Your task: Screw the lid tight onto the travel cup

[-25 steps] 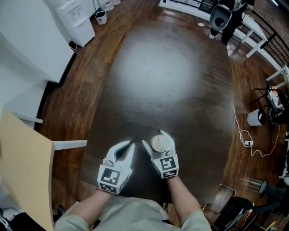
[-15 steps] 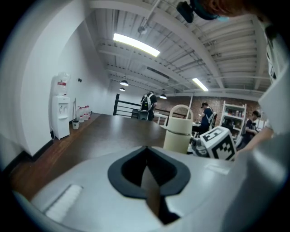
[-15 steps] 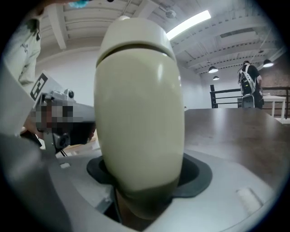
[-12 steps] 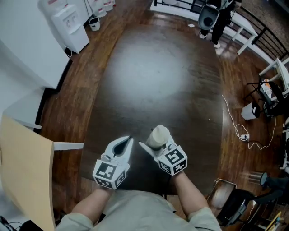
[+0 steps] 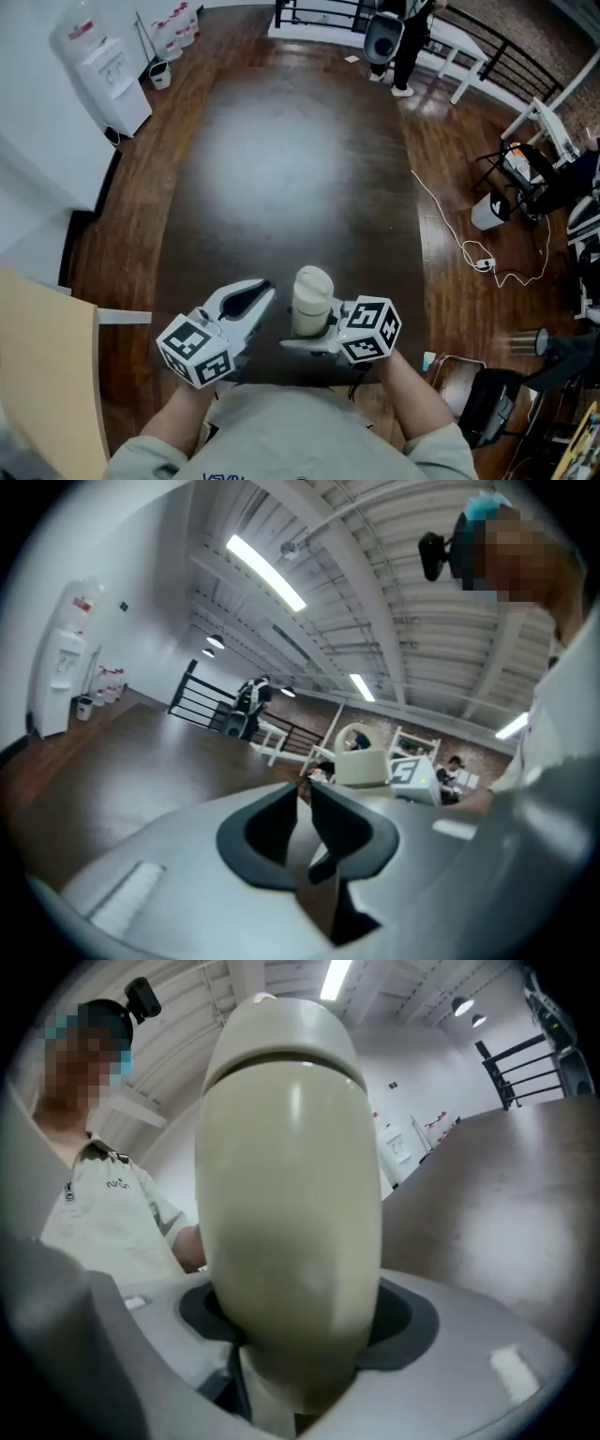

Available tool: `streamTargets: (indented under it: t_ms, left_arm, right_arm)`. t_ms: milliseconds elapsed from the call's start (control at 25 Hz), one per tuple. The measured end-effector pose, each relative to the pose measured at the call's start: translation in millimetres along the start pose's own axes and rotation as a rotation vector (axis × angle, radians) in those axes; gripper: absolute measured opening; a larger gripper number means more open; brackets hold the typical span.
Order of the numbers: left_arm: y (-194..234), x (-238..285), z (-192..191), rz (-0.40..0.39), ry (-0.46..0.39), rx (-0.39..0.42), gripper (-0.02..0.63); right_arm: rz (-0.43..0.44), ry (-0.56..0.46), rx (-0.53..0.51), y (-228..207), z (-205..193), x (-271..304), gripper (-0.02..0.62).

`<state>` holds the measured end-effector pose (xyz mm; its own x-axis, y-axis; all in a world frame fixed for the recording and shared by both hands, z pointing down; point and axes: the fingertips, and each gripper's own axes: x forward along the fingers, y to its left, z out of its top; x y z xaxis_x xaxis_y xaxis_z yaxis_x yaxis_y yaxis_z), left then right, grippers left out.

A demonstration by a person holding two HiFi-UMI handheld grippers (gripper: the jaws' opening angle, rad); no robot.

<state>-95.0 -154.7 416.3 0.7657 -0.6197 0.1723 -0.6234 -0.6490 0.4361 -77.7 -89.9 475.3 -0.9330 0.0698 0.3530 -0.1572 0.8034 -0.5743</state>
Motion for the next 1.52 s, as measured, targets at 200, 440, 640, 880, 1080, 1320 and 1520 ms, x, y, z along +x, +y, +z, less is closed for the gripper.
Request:
streamTargets:
  t_ms: [200,440,640,880,1080,1320,1520]
  left_arm:
    - [-53.1,4.6,8.3,-0.201,-0.009,-0.027,0.172]
    - [-80.9,0.8,10.7,-0.317,-0.032,-0.080,0.302]
    - [-106.5,-1.7,21.8,-0.359,-0.053,-0.044,0.347]
    - [-126.0,5.2,35.0,-0.307,-0.068,0.076,0.370]
    - [-135.1,7.4,34.1,-0.317,-0.073,0.119,0.361]
    - [-150.3,-7.0,41.0,-0.523,-0.103,0.030,0.307]
    - [-180.6,-29.5,56.0,-0.908,-0.084,-0.059,0.307]
  right_arm:
    - [0.067,0.035,0.003,26.2,-13.8,-13.4,0.314]
    - [0.063,0.005,-0.038,36.7,-4.1,-24.8,0.314]
    - [-0.027,0.009,-0.102,33.7,-2.6,-29.8,0.313]
    - [-0.131,0.033,-0.178,37.5,-3.3,-29.2,0.313]
    - [-0.160,0.088,-0.230,47.6,-6.8,-27.0,0.313]
    - [0.050,0.100,-0.201,88.4,-1.3,-27.6,0.313]
    - [0.406,0.110,-0.215,149.9,5.6,-37.3,0.313]
